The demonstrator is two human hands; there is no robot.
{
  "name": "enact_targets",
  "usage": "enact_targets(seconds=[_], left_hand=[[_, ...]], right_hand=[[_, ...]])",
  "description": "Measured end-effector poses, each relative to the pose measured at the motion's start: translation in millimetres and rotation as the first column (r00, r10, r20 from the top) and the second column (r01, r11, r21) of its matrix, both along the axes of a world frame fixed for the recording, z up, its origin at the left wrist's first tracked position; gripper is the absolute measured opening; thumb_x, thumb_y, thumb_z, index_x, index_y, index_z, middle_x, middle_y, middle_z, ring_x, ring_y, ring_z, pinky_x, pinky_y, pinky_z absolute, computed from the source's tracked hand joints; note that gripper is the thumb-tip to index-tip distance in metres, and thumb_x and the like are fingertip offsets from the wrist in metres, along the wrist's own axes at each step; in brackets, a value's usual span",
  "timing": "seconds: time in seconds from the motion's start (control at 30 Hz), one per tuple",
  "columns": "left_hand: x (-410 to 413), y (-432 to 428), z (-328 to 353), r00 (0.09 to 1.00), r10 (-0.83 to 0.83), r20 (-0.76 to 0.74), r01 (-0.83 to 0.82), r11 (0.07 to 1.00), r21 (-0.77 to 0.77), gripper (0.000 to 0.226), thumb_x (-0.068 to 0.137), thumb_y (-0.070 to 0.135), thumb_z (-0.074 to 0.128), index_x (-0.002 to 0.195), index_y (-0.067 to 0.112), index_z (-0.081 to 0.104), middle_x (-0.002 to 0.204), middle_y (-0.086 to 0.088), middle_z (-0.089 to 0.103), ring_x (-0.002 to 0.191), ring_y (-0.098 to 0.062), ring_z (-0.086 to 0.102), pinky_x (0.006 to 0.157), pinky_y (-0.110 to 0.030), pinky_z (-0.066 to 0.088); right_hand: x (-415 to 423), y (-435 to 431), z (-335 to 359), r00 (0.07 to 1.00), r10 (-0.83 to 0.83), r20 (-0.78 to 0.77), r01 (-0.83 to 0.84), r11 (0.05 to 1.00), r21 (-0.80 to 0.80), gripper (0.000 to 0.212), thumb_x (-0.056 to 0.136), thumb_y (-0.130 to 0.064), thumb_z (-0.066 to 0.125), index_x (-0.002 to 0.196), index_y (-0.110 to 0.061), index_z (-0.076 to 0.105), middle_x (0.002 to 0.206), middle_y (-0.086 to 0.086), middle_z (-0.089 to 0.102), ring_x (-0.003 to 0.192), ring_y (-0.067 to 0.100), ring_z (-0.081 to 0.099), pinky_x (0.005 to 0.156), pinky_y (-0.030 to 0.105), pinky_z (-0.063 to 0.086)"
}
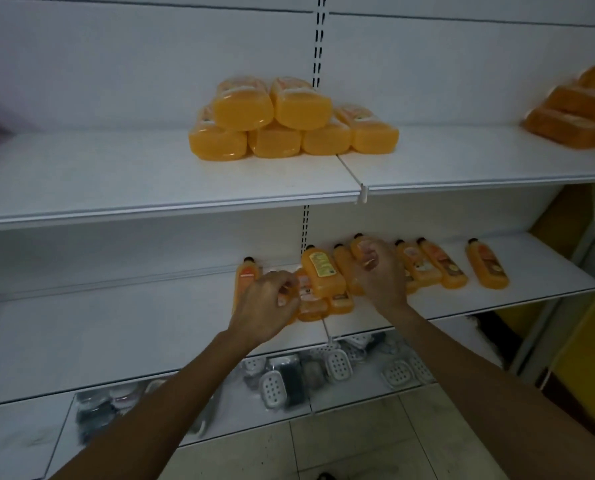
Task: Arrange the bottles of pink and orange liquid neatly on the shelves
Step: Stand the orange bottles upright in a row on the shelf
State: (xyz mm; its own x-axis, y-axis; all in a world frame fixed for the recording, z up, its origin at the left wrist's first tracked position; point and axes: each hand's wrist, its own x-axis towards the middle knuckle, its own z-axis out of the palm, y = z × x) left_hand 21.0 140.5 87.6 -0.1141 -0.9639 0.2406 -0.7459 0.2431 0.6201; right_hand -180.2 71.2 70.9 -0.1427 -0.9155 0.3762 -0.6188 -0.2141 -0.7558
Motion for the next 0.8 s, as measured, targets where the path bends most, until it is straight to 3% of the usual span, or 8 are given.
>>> enact_targets(seconds=[0.07,0.17,0.3,0.53,0.6,0.7,0.8], left_hand=[[-2.2,-4.4,-11.5,1.000,0.011,-0.007,-0.011,1.000,0.028,0.026,0.087,0.013,0.060,0.112,0.009,0.063,0.108,-0.004,0.064,0.089,-0.008,0.055,0.072,-0.013,0.042],[-10.6,-16.2,-27.3,0.999,0.031,-0.031,-0.027,0.993,0.111,0.029,0.087,0.014,0.060,0.115,0.008,0.061,0.114,-0.006,0.063,0.092,-0.009,0.055,0.075,-0.018,0.043],[-30.7,-40.2,-48.6,0.996,0.087,-0.026,-0.078,0.965,0.250,0.033,0.088,0.018,0.060,0.120,0.009,0.055,0.118,-0.007,0.060,0.104,-0.020,0.057,0.081,-0.024,0.045],[-69.7,-106.1,-97.3,0.968,0.244,0.053,-0.246,0.895,0.372,0.041,0.089,0.018,0.058,0.128,0.008,0.049,0.125,-0.013,0.056,0.112,-0.027,0.054,0.088,-0.034,0.045],[-85.3,-137.1,-107.4,0.960,0.268,0.086,-0.281,0.887,0.368,0.046,0.089,0.021,0.058,0.131,0.008,0.047,0.128,-0.015,0.053,0.114,-0.028,0.052,0.091,-0.036,0.045],[-110.9,-185.1,-114.6,0.946,0.291,0.141,-0.322,0.890,0.322,0.050,0.089,0.030,0.058,0.133,0.009,0.045,0.129,-0.019,0.050,0.116,-0.033,0.049,0.093,-0.040,0.044],[-137.6,-216.9,-127.1,0.880,0.302,0.366,-0.435,0.822,0.368,0.060,0.092,0.045,0.047,0.137,0.007,0.036,0.136,-0.021,0.042,0.123,-0.037,0.041,0.100,-0.044,0.037]], right_hand=[[-8.3,-0.1,-16.0,0.999,-0.019,-0.039,0.021,0.997,0.070,0.020,0.083,-0.017,0.067,0.100,-0.008,0.062,0.092,0.003,0.062,0.080,0.017,0.056,0.062,0.026,0.040],[-25.1,-2.2,-37.0,0.995,-0.014,-0.099,0.033,0.979,0.201,0.030,0.083,-0.015,0.065,0.110,-0.006,0.059,0.101,0.005,0.059,0.086,0.016,0.051,0.068,0.024,0.034],[-56.1,-29.2,-58.7,0.992,-0.027,-0.122,0.065,0.945,0.322,0.031,0.086,-0.022,0.063,0.112,-0.007,0.057,0.111,0.010,0.061,0.100,0.027,0.058,0.073,0.028,0.039],[-106.3,-112.2,-94.6,0.962,0.076,-0.262,0.044,0.904,0.426,0.039,0.092,-0.032,0.056,0.120,-0.006,0.056,0.125,0.012,0.057,0.113,0.028,0.053,0.089,0.037,0.046],[-115.5,-140.9,-101.0,0.945,0.120,-0.305,0.023,0.904,0.427,0.040,0.092,-0.031,0.055,0.121,-0.004,0.056,0.123,0.014,0.058,0.112,0.029,0.054,0.087,0.036,0.046],[-120.2,-183.1,-104.7,0.901,0.200,-0.385,-0.043,0.924,0.379,0.032,0.093,-0.029,0.054,0.109,-0.001,0.057,0.107,0.017,0.060,0.100,0.031,0.059,0.070,0.031,0.042],[-111.0,-215.3,-118.2,0.847,0.225,-0.482,-0.003,0.908,0.419,0.035,0.093,-0.031,0.053,0.111,-0.002,0.053,0.103,0.015,0.060,0.092,0.028,0.060,0.065,0.029,0.045]])
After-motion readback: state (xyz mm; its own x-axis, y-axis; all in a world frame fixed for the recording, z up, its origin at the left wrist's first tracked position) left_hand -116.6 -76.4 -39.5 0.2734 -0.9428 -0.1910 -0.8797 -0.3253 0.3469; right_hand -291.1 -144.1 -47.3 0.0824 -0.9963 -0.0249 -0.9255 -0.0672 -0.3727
